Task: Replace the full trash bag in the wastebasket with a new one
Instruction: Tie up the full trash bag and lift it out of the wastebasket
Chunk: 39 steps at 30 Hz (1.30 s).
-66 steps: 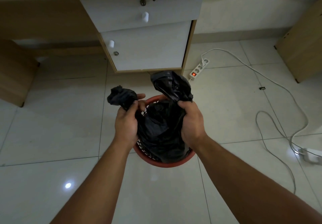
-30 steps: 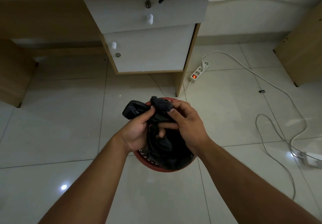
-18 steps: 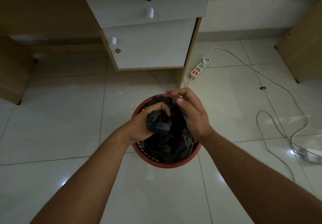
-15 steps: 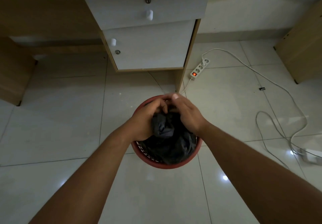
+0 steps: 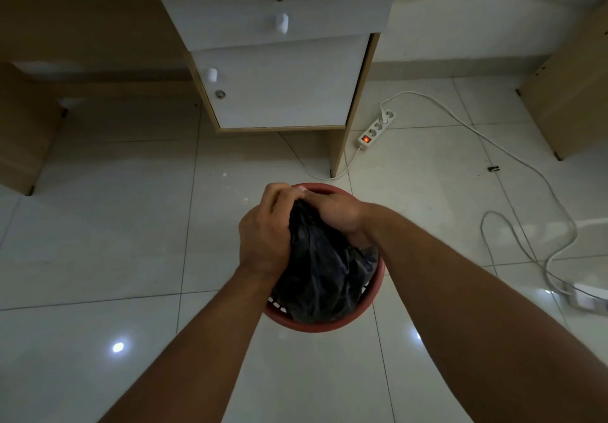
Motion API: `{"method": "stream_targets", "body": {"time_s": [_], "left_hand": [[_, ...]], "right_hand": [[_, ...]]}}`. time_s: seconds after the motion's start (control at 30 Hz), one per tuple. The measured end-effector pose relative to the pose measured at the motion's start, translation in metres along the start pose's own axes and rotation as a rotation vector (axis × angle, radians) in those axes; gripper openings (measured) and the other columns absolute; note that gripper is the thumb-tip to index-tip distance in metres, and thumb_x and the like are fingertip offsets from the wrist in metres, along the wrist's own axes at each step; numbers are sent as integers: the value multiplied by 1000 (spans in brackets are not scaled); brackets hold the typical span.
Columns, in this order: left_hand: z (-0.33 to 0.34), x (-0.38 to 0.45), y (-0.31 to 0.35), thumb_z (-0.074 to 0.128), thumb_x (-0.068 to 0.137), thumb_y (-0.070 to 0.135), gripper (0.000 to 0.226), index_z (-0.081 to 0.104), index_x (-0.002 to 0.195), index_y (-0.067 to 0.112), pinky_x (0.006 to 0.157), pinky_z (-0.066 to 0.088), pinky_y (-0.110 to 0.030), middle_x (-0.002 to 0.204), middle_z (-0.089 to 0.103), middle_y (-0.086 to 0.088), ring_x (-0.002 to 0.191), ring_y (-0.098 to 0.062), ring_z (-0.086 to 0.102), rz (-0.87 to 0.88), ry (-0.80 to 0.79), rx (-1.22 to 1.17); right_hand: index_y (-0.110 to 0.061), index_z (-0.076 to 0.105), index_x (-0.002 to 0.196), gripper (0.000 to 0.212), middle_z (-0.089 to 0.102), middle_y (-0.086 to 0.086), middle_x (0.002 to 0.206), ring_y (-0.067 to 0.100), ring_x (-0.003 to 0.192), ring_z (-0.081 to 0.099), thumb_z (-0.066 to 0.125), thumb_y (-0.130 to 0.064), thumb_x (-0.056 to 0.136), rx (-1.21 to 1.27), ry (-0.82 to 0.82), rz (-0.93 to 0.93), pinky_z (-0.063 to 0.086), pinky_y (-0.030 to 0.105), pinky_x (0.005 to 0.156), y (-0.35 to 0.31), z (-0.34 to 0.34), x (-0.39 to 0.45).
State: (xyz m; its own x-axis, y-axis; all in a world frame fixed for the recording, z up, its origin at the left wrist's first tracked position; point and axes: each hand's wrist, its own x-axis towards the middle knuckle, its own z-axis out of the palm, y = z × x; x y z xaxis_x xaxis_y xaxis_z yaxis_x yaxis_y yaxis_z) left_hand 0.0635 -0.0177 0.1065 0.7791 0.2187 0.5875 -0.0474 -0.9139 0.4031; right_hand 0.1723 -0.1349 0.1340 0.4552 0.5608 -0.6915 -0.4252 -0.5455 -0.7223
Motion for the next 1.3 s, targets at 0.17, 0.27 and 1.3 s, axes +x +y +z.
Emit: {"method": "stream_targets", "body": {"time_s": [0.17,0.27,1.3], "left_hand": [[1,6,6,55,92,35,18,49,106,24,56,45,-25,101,62,1,78,-8,54,-237,-18,-155],[1,10,3,53,90,40,34,48,121,30,76,55,-32,114,57,9,97,2,51,-207,-225,-287],[-5,-40,-21,32,108,35,50,37,61,18,70,49,-40,48,31,2,39,-16,32,-1702,211,-1477]], "right_hand": [[-19,75,115,53,75,10,119,26,114,70,62,-63,89,218,-81,-15,49,43,104,3,-12,-5],[-18,79,89,35,79,5,94,22,92,75,72,-52,86,222,197,-166,58,33,82,3,-11,-11],[-15,36,85,24,45,3,69,9,48,38,45,-14,108,935,838,-257,36,21,43,99,-19,-20]]}}
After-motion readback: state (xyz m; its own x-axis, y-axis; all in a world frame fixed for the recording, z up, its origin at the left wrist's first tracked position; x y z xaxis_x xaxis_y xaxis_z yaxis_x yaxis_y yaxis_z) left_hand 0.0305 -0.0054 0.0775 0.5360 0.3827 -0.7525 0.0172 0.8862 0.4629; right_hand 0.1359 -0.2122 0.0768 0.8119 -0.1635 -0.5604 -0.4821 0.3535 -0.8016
